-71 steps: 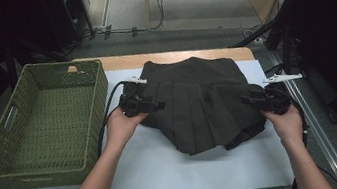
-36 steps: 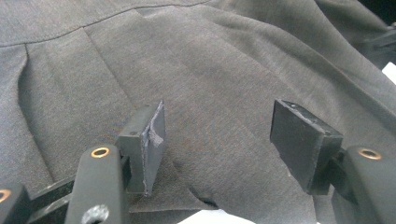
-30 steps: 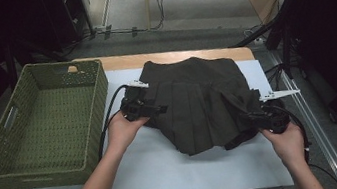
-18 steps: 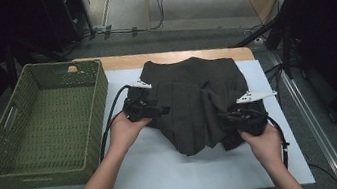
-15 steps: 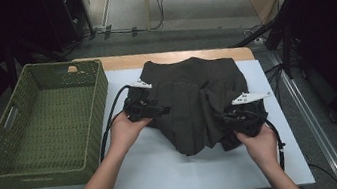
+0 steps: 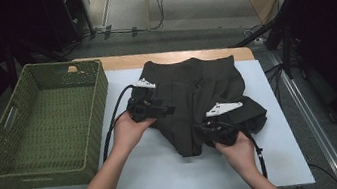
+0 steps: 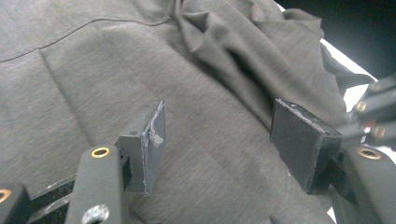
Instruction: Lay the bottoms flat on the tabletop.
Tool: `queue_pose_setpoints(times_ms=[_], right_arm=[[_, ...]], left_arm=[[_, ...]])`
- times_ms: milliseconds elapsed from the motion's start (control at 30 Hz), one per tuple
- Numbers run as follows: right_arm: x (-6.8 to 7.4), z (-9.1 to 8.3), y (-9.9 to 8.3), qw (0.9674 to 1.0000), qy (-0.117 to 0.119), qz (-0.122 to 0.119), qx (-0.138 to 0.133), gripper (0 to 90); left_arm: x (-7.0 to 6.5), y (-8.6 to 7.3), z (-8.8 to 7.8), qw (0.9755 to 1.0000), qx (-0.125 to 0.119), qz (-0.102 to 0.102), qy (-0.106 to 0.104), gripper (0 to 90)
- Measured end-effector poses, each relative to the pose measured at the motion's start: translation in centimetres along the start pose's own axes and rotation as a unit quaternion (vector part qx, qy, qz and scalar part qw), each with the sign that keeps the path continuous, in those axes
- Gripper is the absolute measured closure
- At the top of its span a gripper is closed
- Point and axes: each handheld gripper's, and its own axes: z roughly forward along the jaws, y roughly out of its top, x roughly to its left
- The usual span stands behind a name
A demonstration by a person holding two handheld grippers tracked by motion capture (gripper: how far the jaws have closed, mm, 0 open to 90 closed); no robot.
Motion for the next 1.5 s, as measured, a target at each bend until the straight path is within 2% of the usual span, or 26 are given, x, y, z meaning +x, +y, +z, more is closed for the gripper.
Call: queue_pose_setpoints(times_ms=[133, 333, 667, 767, 867, 967, 1100, 1200, 1267, 1300, 1367, 1433, 1500], right_arm=[[1.7, 1.1, 0.2, 0.9998, 0.004, -0.018, 0.002, 85.6], [3.4, 2.3, 0.1, 0.9992, 0.014, -0.035, 0.009, 85.6], [4.9, 2.8, -0.3, 0.9981, 0.019, -0.057, 0.008, 85.6], [5.2, 2.8, -0.3, 0.9978, 0.021, -0.062, 0.008, 85.5], [5.3, 2.8, -0.3, 0.9977, 0.023, -0.063, 0.008, 85.5], [5.2, 2.8, -0.4, 0.9978, 0.026, -0.061, 0.008, 85.5], [5.1, 2.8, -0.4, 0.9980, 0.029, -0.055, 0.007, 85.4], [5.0, 2.8, -0.4, 0.9982, 0.031, -0.050, 0.013, 84.3], [4.8, 2.8, -0.5, 0.9980, 0.040, -0.049, 0.012, 80.0], [4.7, 2.8, -0.5, 0.9976, 0.048, -0.048, 0.010, 75.4], [4.7, 2.7, -0.5, 0.9972, 0.052, -0.054, 0.002, 64.7], [4.8, 2.5, -0.5, 0.9972, 0.046, -0.060, 0.001, 60.7], [4.5, 2.3, -0.6, 0.9970, 0.055, -0.055, -0.003, 58.2]], left_arm=[[-0.5, 0.2, 0.2, 0.9999, 0.000, 0.001, -0.010, 36.9], [-1.3, 0.3, 1.1, 0.9997, 0.012, 0.006, -0.021, 38.3], [-2.2, 0.2, 3.7, 0.9987, 0.044, 0.019, -0.018, 38.3], [-2.2, 0.0, 4.8, 0.9981, 0.056, 0.024, -0.007, 38.3], [-2.0, -0.2, 5.6, 0.9980, 0.061, 0.018, -0.006, 38.5], [-2.0, -0.4, 6.3, 0.9979, 0.063, 0.012, 0.007, 43.5], [-2.0, -0.8, 7.2, 0.9972, 0.073, 0.012, -0.016, 63.6], [-2.1, -1.0, 7.5, 0.9960, 0.082, 0.028, -0.019, 84.1], [-1.6, -0.8, 7.0, 0.9964, 0.078, 0.018, -0.028, 88.0], [-1.2, -0.6, 6.7, 0.9968, 0.073, 0.009, -0.032, 88.5], [-0.3, -0.4, 5.9, 0.9970, 0.063, -0.014, -0.042, 88.6], [0.5, -0.3, 5.1, 0.9977, 0.052, -0.027, -0.035, 88.6], [1.4, -0.2, 4.3, 0.9978, 0.040, -0.042, -0.034, 88.6]])
